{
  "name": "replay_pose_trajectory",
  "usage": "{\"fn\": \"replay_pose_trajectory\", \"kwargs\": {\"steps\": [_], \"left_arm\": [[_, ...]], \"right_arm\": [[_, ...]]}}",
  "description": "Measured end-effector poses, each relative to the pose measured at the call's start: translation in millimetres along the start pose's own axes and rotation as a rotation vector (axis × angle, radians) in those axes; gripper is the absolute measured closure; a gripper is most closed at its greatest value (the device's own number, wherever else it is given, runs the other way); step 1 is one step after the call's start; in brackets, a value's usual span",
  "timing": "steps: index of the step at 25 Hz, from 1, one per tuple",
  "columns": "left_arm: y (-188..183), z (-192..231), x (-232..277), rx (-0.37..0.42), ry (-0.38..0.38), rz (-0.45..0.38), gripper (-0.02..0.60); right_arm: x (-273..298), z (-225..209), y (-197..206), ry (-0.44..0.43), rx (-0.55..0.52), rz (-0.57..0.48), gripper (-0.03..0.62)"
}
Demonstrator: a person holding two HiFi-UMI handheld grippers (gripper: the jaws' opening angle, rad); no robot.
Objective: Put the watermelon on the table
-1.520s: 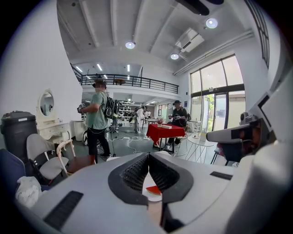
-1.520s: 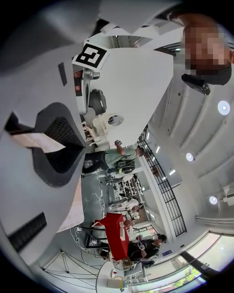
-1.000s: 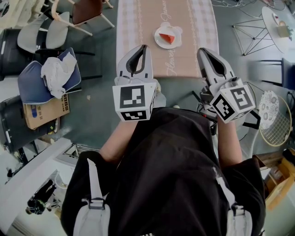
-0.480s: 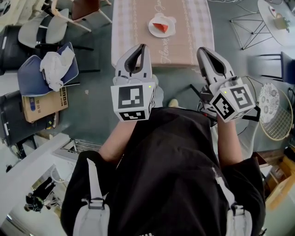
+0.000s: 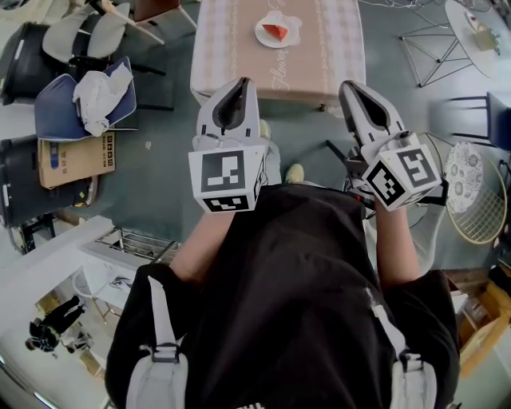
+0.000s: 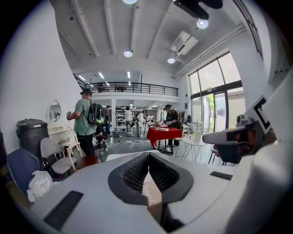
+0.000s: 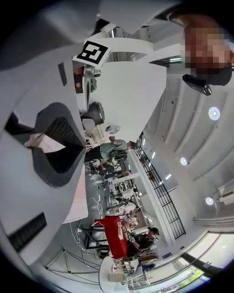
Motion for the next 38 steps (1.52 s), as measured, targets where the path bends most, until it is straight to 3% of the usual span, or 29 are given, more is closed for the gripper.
{"fn": "replay_pose_trajectory", "kwargs": {"steps": [17, 24, 38], "left_arm": [[10.7, -44.2, -28.0, 0.023, 0.017, 0.008, 0.568], [11.0, -32.7, -33.1, 0.015, 0.023, 0.025, 0.569], [8.4, -35.9, -29.5, 0.033, 0.065, 0.019, 0.569]], "right_arm": [[-43.4, 8.6, 19.8, -0.013, 0.015, -0.005, 0.579], [-36.4, 23.7, 20.7, -0.016, -0.056, 0.033, 0.580], [-38.1, 21.3, 16.6, 0.010, -0.031, 0.009, 0.579]]}}
Point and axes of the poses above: the fingertips, and each gripper's own axes: x forward along the fingers, z to its left, y out of its underside, the point moved 1 cm from there along -x, backward along the fingers, and after that the axes turned 8 degrees about y, right-handed, at the moved point
